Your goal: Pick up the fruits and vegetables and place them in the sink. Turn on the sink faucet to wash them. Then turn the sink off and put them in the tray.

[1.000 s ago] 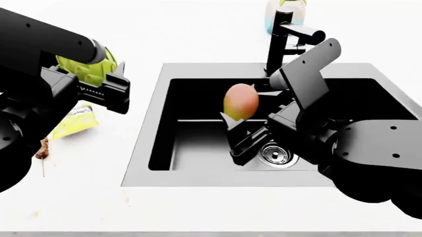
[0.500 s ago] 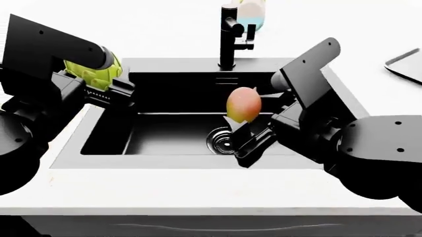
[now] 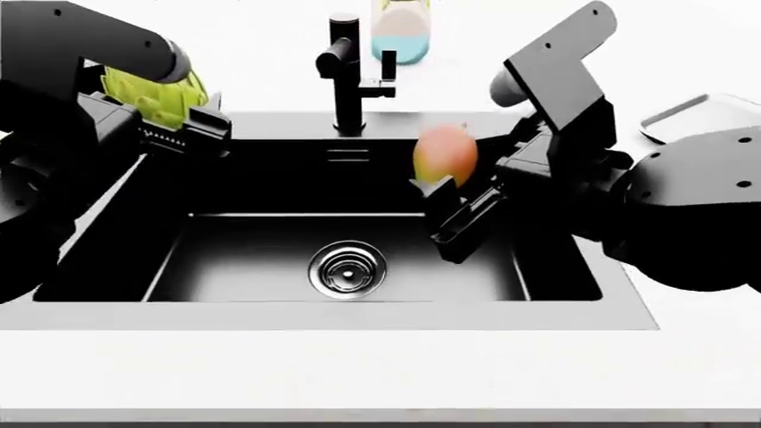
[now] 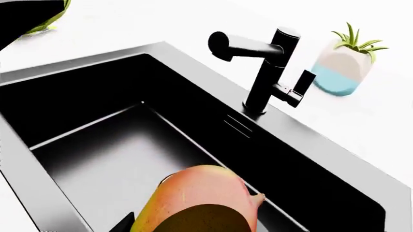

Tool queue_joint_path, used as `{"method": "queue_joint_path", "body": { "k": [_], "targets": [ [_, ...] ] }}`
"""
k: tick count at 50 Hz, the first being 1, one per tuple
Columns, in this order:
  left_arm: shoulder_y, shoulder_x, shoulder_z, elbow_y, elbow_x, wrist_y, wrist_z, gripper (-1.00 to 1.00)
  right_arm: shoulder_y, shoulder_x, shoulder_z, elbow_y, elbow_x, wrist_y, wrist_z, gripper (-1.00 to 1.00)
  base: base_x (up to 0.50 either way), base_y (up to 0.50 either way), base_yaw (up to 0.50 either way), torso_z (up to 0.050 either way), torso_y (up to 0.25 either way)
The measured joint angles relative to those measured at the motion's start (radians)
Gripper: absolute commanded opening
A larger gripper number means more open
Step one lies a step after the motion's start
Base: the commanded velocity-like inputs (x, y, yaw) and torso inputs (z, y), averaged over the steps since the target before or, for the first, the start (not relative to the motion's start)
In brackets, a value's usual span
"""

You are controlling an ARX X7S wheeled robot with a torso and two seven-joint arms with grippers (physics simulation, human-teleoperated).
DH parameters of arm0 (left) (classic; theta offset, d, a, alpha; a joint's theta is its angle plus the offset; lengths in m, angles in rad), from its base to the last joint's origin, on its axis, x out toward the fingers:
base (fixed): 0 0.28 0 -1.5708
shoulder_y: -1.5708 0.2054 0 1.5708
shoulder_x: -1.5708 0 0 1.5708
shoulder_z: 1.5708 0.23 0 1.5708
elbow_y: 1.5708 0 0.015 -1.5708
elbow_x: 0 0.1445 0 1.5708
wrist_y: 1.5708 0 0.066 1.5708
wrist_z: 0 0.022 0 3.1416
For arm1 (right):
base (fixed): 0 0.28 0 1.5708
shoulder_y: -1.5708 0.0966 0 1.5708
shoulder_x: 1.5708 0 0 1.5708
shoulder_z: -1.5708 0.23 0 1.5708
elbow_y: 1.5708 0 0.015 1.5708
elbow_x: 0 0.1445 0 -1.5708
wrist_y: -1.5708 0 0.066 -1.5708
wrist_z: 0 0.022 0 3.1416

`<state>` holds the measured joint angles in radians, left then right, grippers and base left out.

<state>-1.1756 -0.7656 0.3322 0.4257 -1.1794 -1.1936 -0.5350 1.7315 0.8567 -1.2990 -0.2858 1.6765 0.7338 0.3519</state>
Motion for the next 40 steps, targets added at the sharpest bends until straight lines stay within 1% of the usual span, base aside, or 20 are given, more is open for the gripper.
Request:
{"method": "queue_joint_path", "body": {
  "k": [12, 19, 27, 33, 37, 40],
  "targets": [
    [-0.073, -0.032, -0.002, -0.042, 0.024, -0.01, 0.026, -1.0, 0.09, -0.055, -0.006, 0.085, 0.011, 0.09, -0.058, -1.0, 0.49, 0.01, 0.0, 0.05, 0.011],
    [-0.097, -0.047, 0.007, -0.047, 0.034, -0.015, 0.043, -1.0, 0.124, -0.064, -0.013, 0.115, 0.021, 0.138, -0.083, -1.0, 0.5, 0.0, 0.0, 0.05, 0.0],
    [-0.106, -0.059, 0.017, -0.044, 0.04, -0.017, 0.056, -1.0, 0.153, -0.068, -0.026, 0.138, 0.034, 0.19, -0.102, -1.0, 0.5, 0.16, 0.0, 0.05, 0.0],
    [-0.101, -0.067, 0.027, -0.033, 0.043, -0.017, 0.063, -1.0, 0.163, -0.069, -0.036, 0.152, 0.05, 0.225, -0.113, -1.0, 0.05, 0.0, 0.0, 0.05, 0.0],
    [-0.094, -0.072, 0.038, -0.024, 0.047, -0.016, 0.071, -1.0, 0.17, -0.066, -0.041, 0.158, 0.059, 0.245, -0.118, -1.0, 0.39, 0.0, 0.0, 0.048, 0.0],
    [-0.087, -0.075, 0.05, -0.016, 0.05, -0.015, 0.08, -1.0, 0.174, -0.064, -0.045, 0.16, 0.063, 0.257, -0.122, -1.0, 0.34, 0.0, 0.0, 0.005, 0.0]
  ]
}}
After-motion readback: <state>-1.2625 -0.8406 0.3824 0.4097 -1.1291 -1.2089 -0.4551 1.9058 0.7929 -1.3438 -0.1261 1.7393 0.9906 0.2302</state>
